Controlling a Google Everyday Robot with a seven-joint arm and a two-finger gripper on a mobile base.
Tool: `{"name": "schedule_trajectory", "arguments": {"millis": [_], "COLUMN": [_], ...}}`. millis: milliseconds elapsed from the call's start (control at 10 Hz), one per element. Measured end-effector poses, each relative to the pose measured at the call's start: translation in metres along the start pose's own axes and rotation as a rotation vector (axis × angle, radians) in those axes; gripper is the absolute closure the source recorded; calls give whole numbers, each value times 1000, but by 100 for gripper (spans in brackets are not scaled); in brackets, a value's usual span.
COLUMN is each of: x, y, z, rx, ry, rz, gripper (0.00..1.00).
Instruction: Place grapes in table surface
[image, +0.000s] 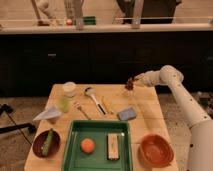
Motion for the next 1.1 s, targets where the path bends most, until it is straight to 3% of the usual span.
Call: {"name": "schedule_trajectory", "arguments": {"millis": [300,600,1100], "x": [-31,-66,-95], "y": [-16,-30,-47], "z": [-17,-16,-25], "rx": [45,82,130], "ry": [-43,-80,-110], "rz": [-47,-96,-142], "gripper": [100,100,100]}}
